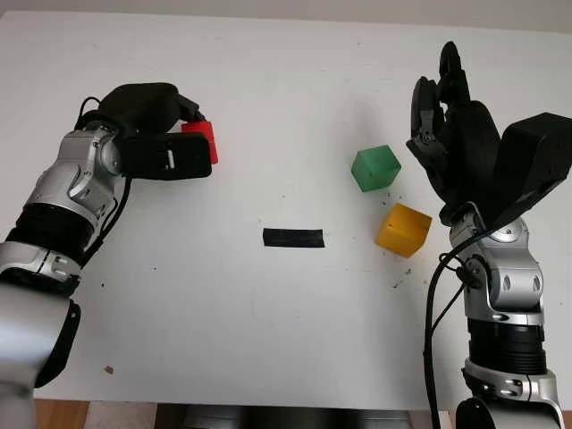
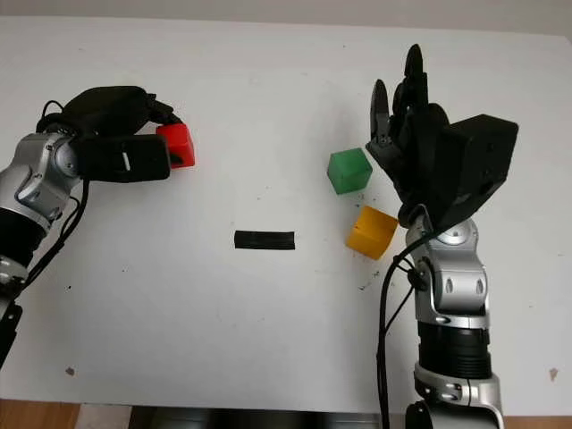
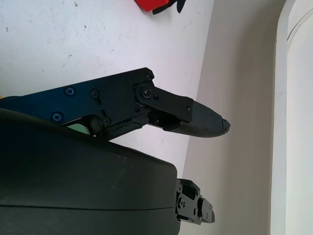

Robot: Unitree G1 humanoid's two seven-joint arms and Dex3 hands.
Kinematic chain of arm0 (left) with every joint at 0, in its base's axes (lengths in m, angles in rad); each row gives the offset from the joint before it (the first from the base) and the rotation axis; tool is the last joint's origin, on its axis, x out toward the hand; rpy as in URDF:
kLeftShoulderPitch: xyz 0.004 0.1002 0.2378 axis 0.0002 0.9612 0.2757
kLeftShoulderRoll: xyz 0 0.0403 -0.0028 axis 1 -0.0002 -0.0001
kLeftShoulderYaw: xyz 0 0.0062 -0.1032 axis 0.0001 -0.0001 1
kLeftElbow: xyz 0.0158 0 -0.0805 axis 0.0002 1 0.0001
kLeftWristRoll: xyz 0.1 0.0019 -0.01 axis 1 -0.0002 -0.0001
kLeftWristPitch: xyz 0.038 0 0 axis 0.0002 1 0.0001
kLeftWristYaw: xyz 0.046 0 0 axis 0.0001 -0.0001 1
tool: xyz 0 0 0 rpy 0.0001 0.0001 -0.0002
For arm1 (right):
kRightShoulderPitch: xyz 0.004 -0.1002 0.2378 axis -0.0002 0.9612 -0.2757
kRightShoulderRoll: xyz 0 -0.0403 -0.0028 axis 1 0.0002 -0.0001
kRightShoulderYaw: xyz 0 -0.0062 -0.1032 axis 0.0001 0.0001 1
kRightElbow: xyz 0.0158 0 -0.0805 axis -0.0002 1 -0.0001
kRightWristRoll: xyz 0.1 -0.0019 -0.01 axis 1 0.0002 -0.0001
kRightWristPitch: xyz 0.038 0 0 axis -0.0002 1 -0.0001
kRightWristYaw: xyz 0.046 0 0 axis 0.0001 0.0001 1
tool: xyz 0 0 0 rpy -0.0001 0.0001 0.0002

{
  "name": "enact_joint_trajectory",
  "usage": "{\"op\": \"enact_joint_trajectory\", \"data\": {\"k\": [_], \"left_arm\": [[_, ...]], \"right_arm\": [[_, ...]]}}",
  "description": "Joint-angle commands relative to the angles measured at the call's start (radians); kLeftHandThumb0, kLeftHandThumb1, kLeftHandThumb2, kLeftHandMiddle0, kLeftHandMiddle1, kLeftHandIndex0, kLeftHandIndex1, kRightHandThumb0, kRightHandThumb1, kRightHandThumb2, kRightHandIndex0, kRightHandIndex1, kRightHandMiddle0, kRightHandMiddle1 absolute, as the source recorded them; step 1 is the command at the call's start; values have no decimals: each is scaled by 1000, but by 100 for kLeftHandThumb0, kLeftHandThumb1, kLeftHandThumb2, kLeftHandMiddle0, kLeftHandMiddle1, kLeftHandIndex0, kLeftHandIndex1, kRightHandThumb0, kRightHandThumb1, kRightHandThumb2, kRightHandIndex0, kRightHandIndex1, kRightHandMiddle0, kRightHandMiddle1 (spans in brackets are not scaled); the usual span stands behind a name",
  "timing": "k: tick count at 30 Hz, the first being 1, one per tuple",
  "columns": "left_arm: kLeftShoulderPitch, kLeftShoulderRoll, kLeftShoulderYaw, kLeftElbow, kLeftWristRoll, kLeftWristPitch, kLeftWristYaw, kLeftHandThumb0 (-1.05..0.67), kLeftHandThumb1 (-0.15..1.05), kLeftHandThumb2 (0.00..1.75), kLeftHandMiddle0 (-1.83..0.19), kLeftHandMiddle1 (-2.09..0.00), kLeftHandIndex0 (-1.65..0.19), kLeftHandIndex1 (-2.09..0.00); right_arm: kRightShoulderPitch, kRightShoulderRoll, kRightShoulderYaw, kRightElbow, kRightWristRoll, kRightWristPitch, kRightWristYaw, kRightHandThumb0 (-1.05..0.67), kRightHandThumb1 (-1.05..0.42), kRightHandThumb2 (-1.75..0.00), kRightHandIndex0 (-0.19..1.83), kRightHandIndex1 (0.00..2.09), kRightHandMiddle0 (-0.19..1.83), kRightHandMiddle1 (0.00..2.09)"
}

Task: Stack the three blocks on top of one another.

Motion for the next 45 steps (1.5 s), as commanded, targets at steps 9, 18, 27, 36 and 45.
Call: {"op": "enact_joint_trajectory", "data": {"k": [9,18,27,36,45], "left_arm": [[27,-19,86,-12,-150,4,-18,-31,105,7,-37,-5,-28,-123],[100,9,128,-168,-233,-17,-130,-36,104,6,-36,-5,-23,-144],[213,36,131,-499,-227,78,-270,-38,104,5,-37,-5,-31,-139],[298,6,124,-700,-264,112,-367,-41,105,7,-33,-5,-28,-141],[282,11,42,-803,-158,137,-484,-41,105,7,-39,-10,-26,-165]], "right_arm": [[11,-2,-3,-20,-1,-1,-8,-59,-105,-69,-19,0,-19,0],[12,-1,3,-22,1,7,-6,-58,-105,-71,-19,0,-19,0],[12,-1,9,-24,-2,8,-2,-57,-105,-72,-19,0,-19,0],[16,3,11,-38,-7,19,-7,-59,-105,-71,-19,0,-19,0],[19,8,11,-48,-7,21,-6,-58,-105,-71,-19,0,-19,0]]}}
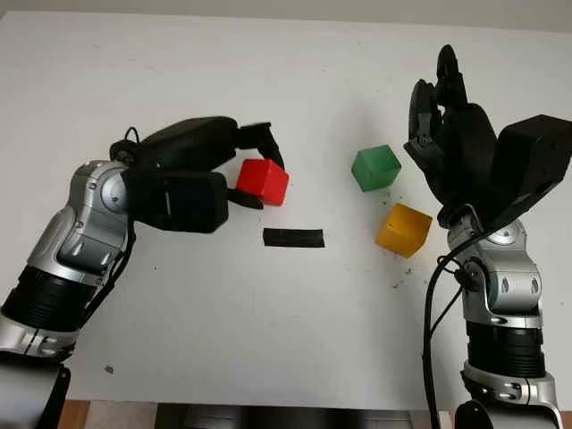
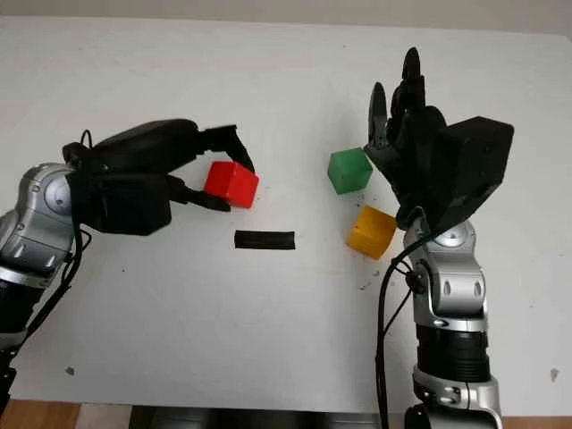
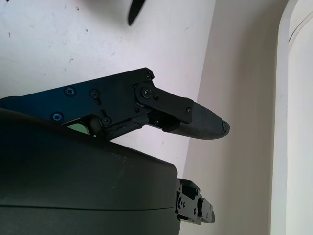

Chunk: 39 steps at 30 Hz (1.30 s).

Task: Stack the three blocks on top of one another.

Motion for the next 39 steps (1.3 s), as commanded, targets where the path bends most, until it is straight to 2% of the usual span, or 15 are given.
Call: {"op": "enact_joint_trajectory", "data": {"k": [1,4,7,13,21,22,23,24,26,29,31,35,39], "left_arm": [[-30,1,-19,-44,23,19,-28,-41,104,7,-39,-11,-27,-164],[-45,-10,-42,-75,63,49,-65,-40,103,5,-39,-18,-34,-143],[-62,-21,-68,-93,97,80,-106,-39,102,5,-38,-21,-38,-135],[-93,-46,-107,-105,145,153,-202,-39,101,5,-33,-15,-39,-152],[-98,-74,-119,-92,140,156,-230,-36,100,5,-38,-21,-40,-160],[-96,-74,-117,-91,136,153,-230,-36,99,5,-35,-30,-40,-161],[-94,-75,-116,-91,131,152,-232,-36,99,5,-26,-56,-38,-161],[-95,-74,-116,-91,127,152,-236,-36,99,5,-10,-92,-37,-162],[-98,-75,-117,-92,118,153,-246,-37,99,5,-2,-110,-36,-163],[-99,-77,-117,-91,114,147,-249,-38,100,6,0,-116,-31,-171],[-99,-78,-119,-88,113,137,-245,-40,100,6,2,-112,-29,-176],[-103,-87,-122,-75,102,119,-246,-40,100,5,-4,-115,-29,-175],[-117,-98,-134,-70,105,121,-262,-41,101,6,0,-106,-27,-180]], "right_arm": [[6,1,2,-15,2,1,0,-59,-105,-70,-19,0,-19,0],[6,9,4,-16,0,5,-6,-59,-105,-69,-19,0,-19,0],[7,14,4,-20,4,12,-9,-59,-105,-69,-19,0,-19,0],[9,10,10,-36,1,17,-1,-58,-105,-71,-19,0,-19,0],[15,37,21,-35,-12,4,-33,-60,-105,-68,-19,0,-19,0],[17,38,22,-35,-12,3,-33,-60,-105,-68,-19,0,-19,0],[19,38,22,-36,-12,1,-33,-60,-105,-68,-19,0,-19,0],[20,40,21,-38,-11,3,-33,-60,-105,-68,-19,0,-19,0],[22,47,18,-41,-9,7,-40,-60,-105,-67,-19,0,-19,0],[26,52,17,-43,-9,5,-45,-59,-105,-67,-19,0,-19,0],[29,54,17,-45,-8,3,-45,-59,-105,-68,-19,0,-19,0],[35,58,16,-48,-7,-1,-48,-58,-105,-68,-19,0,-19,0],[42,54,16,-51,-7,-5,-41,-58,-105,-68,-19,0,-19,0]]}}
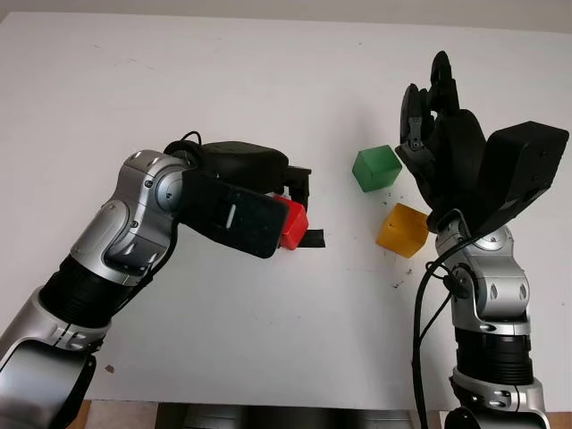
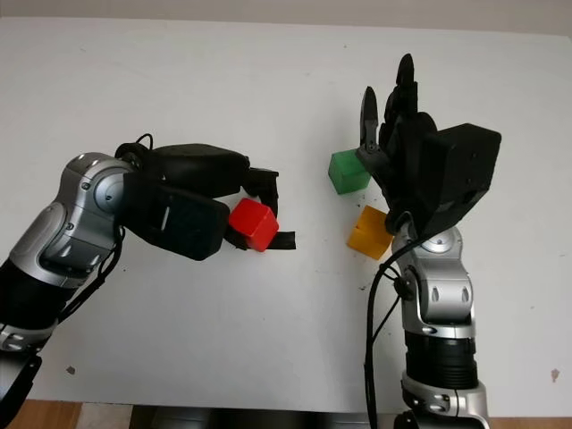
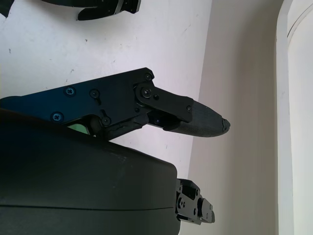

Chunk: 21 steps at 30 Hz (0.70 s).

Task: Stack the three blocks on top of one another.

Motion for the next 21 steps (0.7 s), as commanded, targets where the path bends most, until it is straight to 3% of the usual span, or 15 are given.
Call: {"op": "enact_joint_trajectory", "data": {"k": [1,6,11,15,17,19,20,21], "left_arm": [[-22,-11,-24,3,3,0,-15,-41,101,6,2,-104,-27,-181],[-27,-23,-36,7,9,-11,-8,-41,101,6,-1,-107,-28,-178],[-17,-22,-45,16,36,-48,26,-39,102,5,-15,-64,-34,-167],[-1,-26,-43,20,48,-56,51,-40,102,5,-17,-58,-33,-158],[4,-24,-43,18,50,-57,52,-51,101,5,-6,-48,-5,-131],[2,-19,-48,8,54,-49,32,-57,100,5,-2,-34,5,-105],[0,-16,-50,1,56,-46,20,-64,99,5,0,-19,6,-67],[0,-14,-50,-5,55,-42,9,-67,99,5,1,-13,3,-45]], "right_arm": [[17,-1,-1,-27,1,-16,3,-58,-105,-69,-19,0,-19,0],[16,-2,0,-17,2,-21,16,-59,-105,-70,-19,0,-19,0],[16,7,4,-13,2,-24,16,-58,-105,-69,-19,0,-19,0],[21,5,5,-6,3,-37,27,-58,-105,-69,-19,0,-19,0],[22,3,4,-3,4,-41,33,-58,-105,-69,-19,0,-19,0],[22,3,3,-4,7,-41,40,-58,-105,-69,-19,0,-19,0],[23,5,3,-4,7,-42,41,-59,-105,-67,-19,0,-19,0],[23,6,2,-4,8,-42,41,-59,-105,-66,-19,0,-19,0]]}}
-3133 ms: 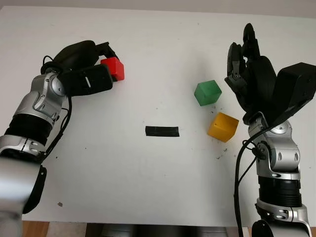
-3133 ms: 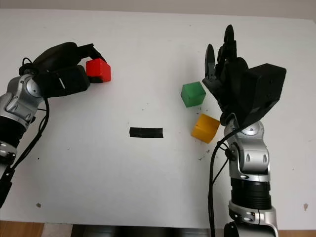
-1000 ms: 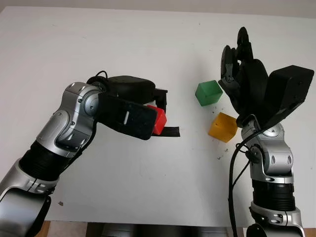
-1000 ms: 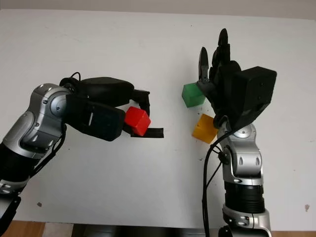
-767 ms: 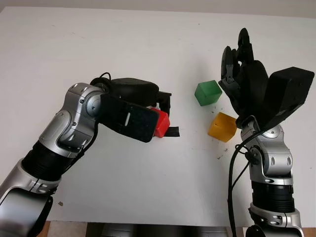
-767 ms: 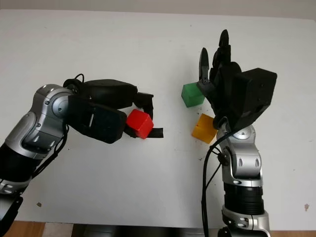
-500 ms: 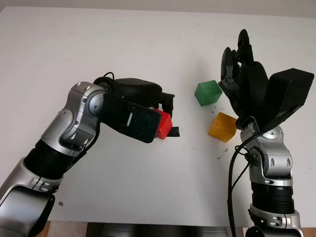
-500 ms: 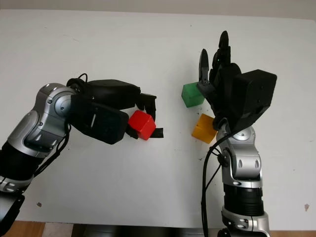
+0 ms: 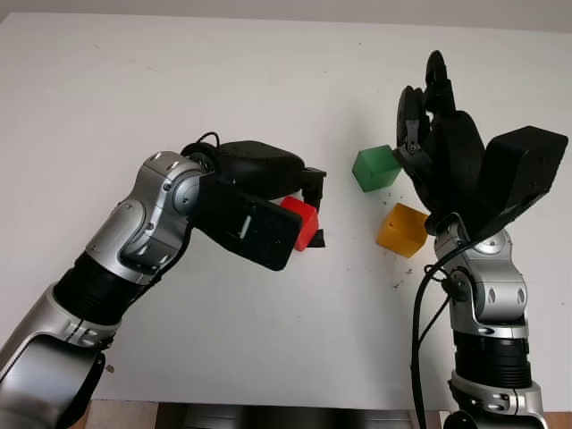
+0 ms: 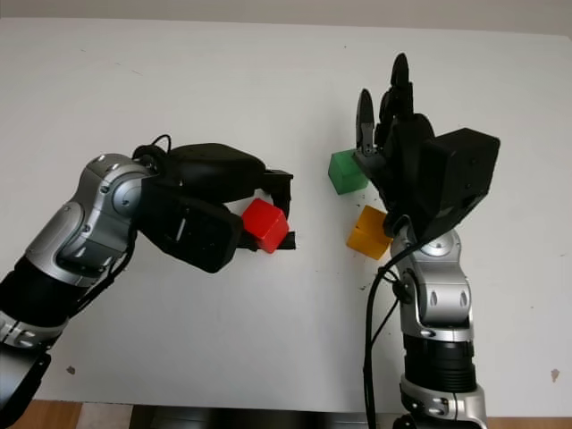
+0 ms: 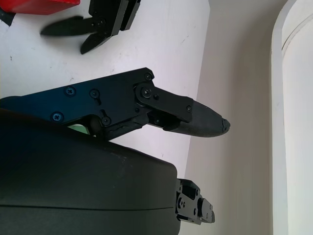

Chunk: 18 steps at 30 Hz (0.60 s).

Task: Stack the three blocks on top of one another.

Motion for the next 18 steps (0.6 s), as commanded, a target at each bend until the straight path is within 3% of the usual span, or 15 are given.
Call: {"op": "enact_joint_trajectory", "data": {"k": [1,3,11,18], "left_arm": [[9,7,-13,-22,7,6,-19,-69,99,5,3,-9,2,-32],[9,8,-11,-29,6,7,-26,-70,98,5,4,-5,3,-19],[10,16,13,-67,-31,40,-73,-73,96,5,10,-3,8,-10],[19,57,182,-146,-293,168,-161,-101,104,12,19,0,19,0]], "right_arm": [[16,2,-3,-2,8,-16,2,-59,-105,-65,-19,0,-19,0],[17,0,-2,1,7,-20,5,-58,-105,-65,-19,0,-19,0],[22,-4,-2,-5,4,-20,12,-57,-105,-65,-19,0,-19,0],[39,-54,-9,-49,-6,-23,54,-59,-105,-66,-19,0,-19,0]]}}
